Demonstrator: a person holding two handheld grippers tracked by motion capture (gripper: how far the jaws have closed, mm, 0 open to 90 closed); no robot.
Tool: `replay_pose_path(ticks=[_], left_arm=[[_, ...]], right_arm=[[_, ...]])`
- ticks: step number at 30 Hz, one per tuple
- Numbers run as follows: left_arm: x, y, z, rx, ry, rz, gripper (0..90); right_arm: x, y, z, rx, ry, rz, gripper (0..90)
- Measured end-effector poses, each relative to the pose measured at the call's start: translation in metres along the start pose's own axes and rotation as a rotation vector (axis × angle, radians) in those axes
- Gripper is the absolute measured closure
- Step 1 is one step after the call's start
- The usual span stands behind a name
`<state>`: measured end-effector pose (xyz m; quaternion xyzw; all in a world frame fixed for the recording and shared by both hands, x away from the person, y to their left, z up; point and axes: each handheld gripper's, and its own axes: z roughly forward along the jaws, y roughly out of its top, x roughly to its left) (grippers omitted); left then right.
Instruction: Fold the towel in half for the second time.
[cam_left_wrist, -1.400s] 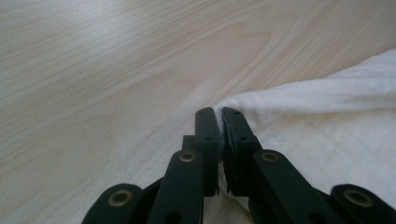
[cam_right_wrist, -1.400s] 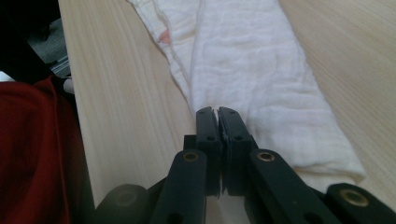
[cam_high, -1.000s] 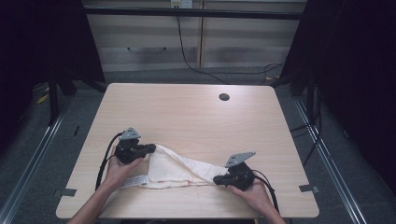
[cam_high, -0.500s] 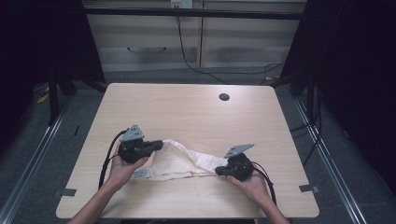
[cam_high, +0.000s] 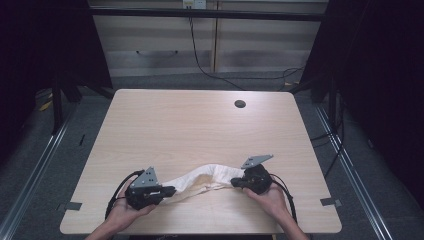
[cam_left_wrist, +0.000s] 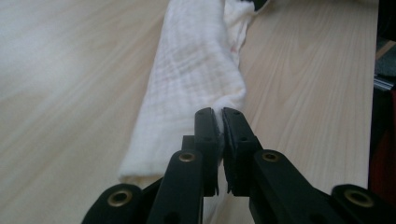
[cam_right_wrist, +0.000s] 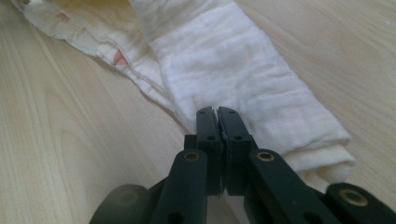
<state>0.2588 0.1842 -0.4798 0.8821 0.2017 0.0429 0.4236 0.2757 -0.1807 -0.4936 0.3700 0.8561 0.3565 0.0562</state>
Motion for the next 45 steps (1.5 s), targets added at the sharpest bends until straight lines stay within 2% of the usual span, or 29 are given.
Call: replay_pose_path(ticks=[2, 4, 5, 7, 8, 10, 11, 16, 18, 20, 26, 30, 33, 36, 37, 39, 41, 45], left_arm=[[-0.001, -0.005, -0.001, 0.001, -0.008, 0.021, 85.3], [-0.003, -0.013, -0.002, 0.015, -0.020, 0.024, 85.3], [-0.003, -0.018, -0.002, 0.021, -0.010, 0.028, 85.3], [0.000, -0.022, -0.001, 0.036, -0.016, 0.023, 85.3], [0.001, -0.021, 0.000, 0.032, -0.022, 0.020, 85.4], [0.002, -0.021, 0.003, 0.042, -0.004, 0.025, 85.4], [0.002, -0.020, 0.004, 0.047, 0.006, 0.029, 85.5], [0.006, -0.019, 0.005, 0.051, 0.035, 0.017, 85.6], [0.007, -0.018, 0.006, 0.053, 0.040, 0.016, 85.7], [0.008, -0.017, 0.007, 0.055, 0.049, 0.010, 85.8], [0.011, -0.014, 0.009, 0.058, 0.066, 0.009, 85.8], [0.019, -0.014, 0.014, 0.032, 0.103, 0.011, 85.8], [0.028, -0.010, 0.018, 0.027, 0.118, -0.008, 85.9], [0.036, -0.008, 0.021, 0.014, 0.106, -0.042, 85.9], [0.038, -0.007, 0.021, 0.027, 0.103, -0.038, 86.2], [0.040, -0.005, 0.022, 0.025, 0.128, -0.029, 86.2], [0.042, -0.005, 0.022, 0.022, 0.133, -0.038, 86.3], [0.044, -0.006, 0.021, 0.016, 0.144, -0.053, 86.2]], right_arm=[[0.001, 0.000, 0.000, -0.003, -0.005, -0.003, 88.7], [0.003, -0.001, -0.001, 0.000, -0.023, -0.019, 88.6], [0.003, -0.001, -0.001, 0.000, -0.023, -0.019, 88.6], [0.003, -0.003, -0.001, -0.012, -0.032, -0.034, 88.6], [0.003, -0.004, -0.002, -0.018, -0.028, -0.026, 88.6], [0.002, -0.005, -0.003, -0.027, -0.040, -0.036, 88.6], [0.001, -0.008, -0.006, -0.018, -0.060, -0.033, 88.5], [-0.003, -0.015, -0.013, -0.036, -0.073, -0.024, 88.6], [-0.005, -0.018, -0.017, -0.031, -0.096, -0.039, 88.6], [-0.009, -0.024, -0.025, -0.026, -0.113, -0.021, 88.6], [-0.013, -0.037, -0.031, -0.058, -0.100, 0.003, 88.6], [-0.014, -0.036, -0.030, -0.059, -0.104, 0.010, 88.6], [-0.017, -0.033, -0.029, -0.058, -0.126, 0.017, 88.6], [-0.021, -0.031, -0.027, -0.058, -0.143, 0.039, 88.6], [-0.023, -0.028, -0.026, -0.057, -0.155, 0.033, 88.6], [-0.024, -0.027, -0.025, -0.056, -0.164, 0.037, 88.6], [-0.025, -0.023, -0.022, -0.051, -0.188, 0.018, 88.6], [-0.029, -0.018, -0.017, -0.062, -0.199, 0.034, 88.4]])
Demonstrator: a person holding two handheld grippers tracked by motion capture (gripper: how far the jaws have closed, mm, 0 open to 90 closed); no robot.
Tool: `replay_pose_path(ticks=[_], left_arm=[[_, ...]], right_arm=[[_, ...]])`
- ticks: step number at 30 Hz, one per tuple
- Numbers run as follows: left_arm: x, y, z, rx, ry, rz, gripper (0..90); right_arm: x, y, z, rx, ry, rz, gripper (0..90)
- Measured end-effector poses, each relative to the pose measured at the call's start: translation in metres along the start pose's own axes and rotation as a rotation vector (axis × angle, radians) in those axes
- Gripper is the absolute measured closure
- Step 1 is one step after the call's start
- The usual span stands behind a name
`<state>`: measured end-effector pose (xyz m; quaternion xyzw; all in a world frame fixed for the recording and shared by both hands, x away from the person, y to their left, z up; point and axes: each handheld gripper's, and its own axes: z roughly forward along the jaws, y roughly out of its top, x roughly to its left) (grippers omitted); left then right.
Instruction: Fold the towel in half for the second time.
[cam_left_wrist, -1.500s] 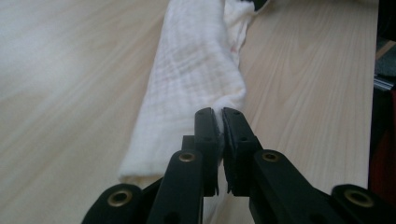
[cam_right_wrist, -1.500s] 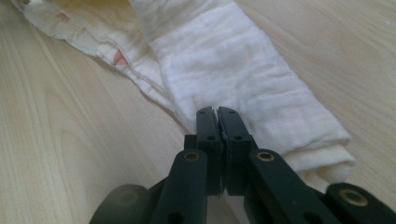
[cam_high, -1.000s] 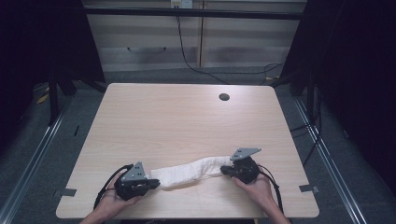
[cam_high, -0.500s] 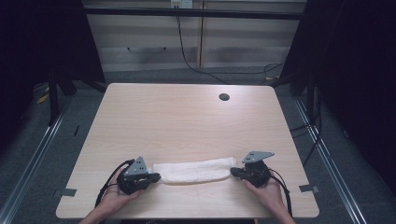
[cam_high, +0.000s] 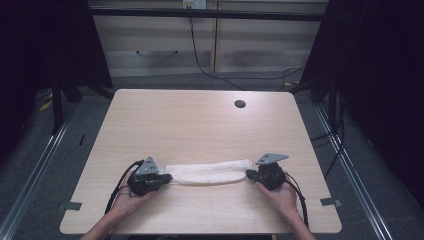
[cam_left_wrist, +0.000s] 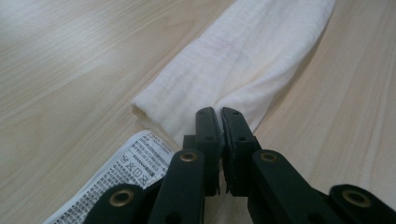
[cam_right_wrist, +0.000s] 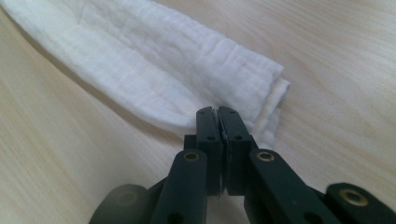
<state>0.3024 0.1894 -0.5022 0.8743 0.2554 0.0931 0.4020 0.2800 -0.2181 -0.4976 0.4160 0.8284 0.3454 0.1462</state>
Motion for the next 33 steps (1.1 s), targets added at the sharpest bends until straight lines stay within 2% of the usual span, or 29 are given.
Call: replay_pose_path(ticks=[8, 12, 16, 18, 23, 26, 28, 31, 33], left_arm=[[0.010, -0.004, -0.008, -0.015, -0.014, -0.053, 84.4], [0.011, -0.004, -0.018, -0.051, -0.019, -0.079, 73.4], [0.010, -0.003, -0.031, -0.088, -0.022, -0.100, 64.4], [0.009, -0.003, -0.036, -0.098, -0.024, -0.122, 55.7], [0.006, -0.004, -0.051, -0.109, -0.017, -0.160, 42.8], [0.005, -0.008, -0.058, -0.105, 0.005, -0.179, 34.1], [0.005, -0.012, -0.063, -0.092, 0.016, -0.203, 30.9], [0.006, -0.019, -0.072, -0.101, 0.022, -0.208, 30.2], [0.008, -0.024, -0.077, -0.111, 0.037, -0.231, 27.8]], right_arm=[[0.005, 0.000, -0.001, -0.041, 0.076, 0.024, 80.5], [0.007, -0.001, -0.010, -0.085, 0.130, 0.048, 75.1], [0.007, 0.000, -0.024, -0.154, 0.148, 0.071, 67.5], [0.007, 0.001, -0.032, -0.183, 0.142, 0.078, 60.0], [0.004, -0.005, -0.049, -0.234, 0.125, 0.104, 50.9], [0.001, -0.012, -0.059, -0.250, 0.092, 0.133, 45.8], [-0.002, -0.020, -0.064, -0.256, 0.069, 0.144, 42.7], [-0.007, -0.031, -0.070, -0.257, 0.042, 0.165, 39.9], [-0.010, -0.038, -0.073, -0.257, 0.021, 0.177, 38.3]])
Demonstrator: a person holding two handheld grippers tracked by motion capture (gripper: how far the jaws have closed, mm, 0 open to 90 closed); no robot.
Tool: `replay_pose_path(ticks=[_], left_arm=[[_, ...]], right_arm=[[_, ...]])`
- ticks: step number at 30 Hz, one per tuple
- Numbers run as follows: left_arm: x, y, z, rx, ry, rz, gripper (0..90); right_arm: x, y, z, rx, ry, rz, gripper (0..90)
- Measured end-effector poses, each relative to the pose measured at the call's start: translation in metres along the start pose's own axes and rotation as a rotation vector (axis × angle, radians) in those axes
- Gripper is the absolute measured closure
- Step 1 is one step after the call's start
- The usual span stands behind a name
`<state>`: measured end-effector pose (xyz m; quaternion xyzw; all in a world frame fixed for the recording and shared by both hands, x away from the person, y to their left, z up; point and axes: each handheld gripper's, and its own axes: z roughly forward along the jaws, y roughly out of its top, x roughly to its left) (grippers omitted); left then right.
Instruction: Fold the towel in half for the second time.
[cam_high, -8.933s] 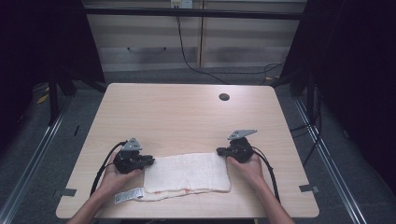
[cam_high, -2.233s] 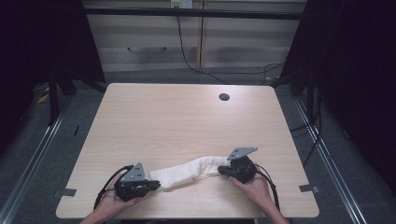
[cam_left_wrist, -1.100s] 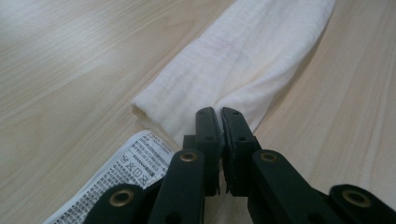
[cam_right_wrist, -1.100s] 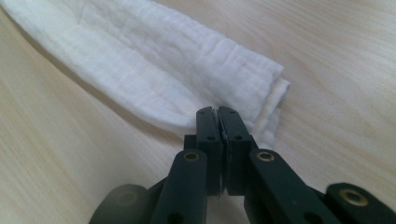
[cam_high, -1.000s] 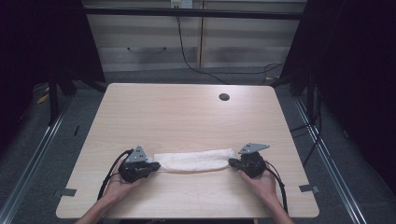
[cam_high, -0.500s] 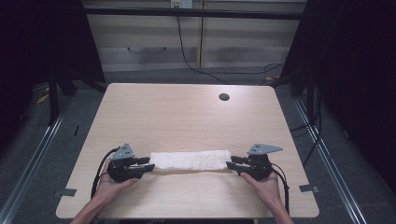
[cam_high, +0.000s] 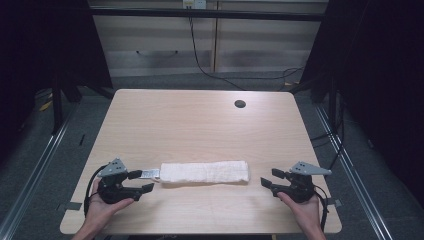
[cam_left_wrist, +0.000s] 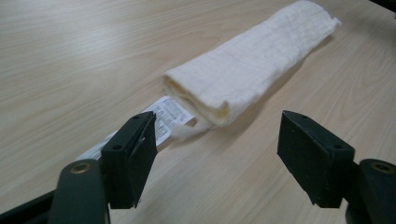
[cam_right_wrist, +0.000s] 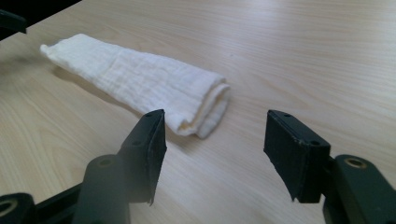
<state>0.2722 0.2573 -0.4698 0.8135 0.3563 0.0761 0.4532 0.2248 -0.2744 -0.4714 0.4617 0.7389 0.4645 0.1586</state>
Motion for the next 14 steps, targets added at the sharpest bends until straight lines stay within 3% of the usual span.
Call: replay_pose_path(ticks=[6, 9, 11, 14], left_arm=[[0.025, -0.011, -0.015, -0.066, 0.068, -0.076, 20.6], [0.035, -0.015, -0.016, -0.060, 0.093, -0.119, 16.1], [0.036, -0.019, -0.016, -0.068, 0.070, -0.124, 15.9], [0.035, -0.021, -0.014, -0.068, 0.079, -0.104, 15.9]], right_arm=[[-0.010, -0.009, -0.010, -0.024, -0.051, 0.041, 34.4], [-0.014, -0.013, -0.011, -0.015, -0.071, 0.057, 33.0], [-0.016, -0.015, -0.010, -0.015, -0.085, 0.066, 32.4], [-0.019, -0.016, -0.007, 0.004, -0.107, 0.067, 29.7]])
